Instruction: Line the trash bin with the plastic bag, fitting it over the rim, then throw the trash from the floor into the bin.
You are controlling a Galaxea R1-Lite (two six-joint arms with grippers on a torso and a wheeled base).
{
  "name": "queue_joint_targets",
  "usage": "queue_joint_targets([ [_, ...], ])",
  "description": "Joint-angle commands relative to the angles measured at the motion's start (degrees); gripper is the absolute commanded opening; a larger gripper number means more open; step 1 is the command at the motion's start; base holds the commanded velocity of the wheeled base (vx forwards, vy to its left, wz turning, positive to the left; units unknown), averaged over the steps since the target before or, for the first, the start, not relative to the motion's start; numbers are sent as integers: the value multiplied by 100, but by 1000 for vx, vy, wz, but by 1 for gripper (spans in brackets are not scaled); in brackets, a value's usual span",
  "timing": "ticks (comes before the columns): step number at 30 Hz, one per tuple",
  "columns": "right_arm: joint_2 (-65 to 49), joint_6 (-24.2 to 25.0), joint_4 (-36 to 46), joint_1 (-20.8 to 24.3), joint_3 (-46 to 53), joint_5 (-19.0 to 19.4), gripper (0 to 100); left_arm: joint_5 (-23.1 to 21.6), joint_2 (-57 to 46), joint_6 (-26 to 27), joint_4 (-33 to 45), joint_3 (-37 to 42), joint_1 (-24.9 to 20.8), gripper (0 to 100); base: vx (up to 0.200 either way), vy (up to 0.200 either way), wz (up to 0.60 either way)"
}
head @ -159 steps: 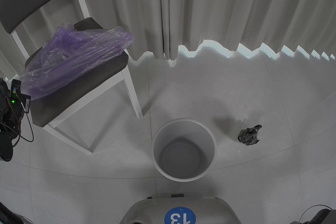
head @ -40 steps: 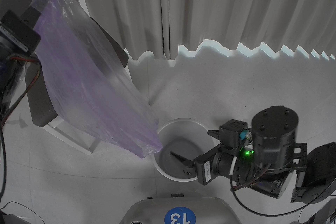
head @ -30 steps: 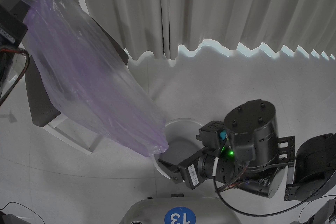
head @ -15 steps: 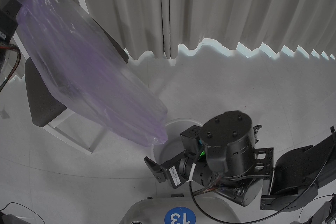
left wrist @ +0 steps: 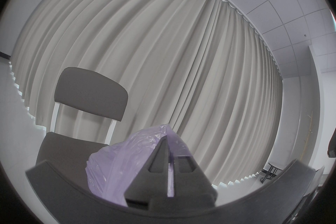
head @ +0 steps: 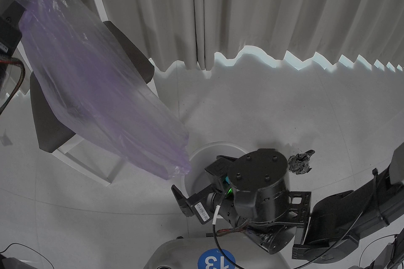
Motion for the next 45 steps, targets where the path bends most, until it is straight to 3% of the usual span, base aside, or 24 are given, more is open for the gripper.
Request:
queue_joint_targets([
  [1,233,-131,-257,23,29,-20,100,1,-3,8,-8,14,5,0,0,0,0],
  [26,1130,-447,-1462,173,-120,-205,100,-26,-73,122,-8,31,145,0,0,0,0],
  [37,1174,-1115,-2191,-82,-111,-205,100,-26,-82,140,-8,49,154,0,0,0,0],
  [45,1130,-1203,-2279,-232,-129,-214,100,-35,-82,140,-8,58,154,0,0,0,0],
])
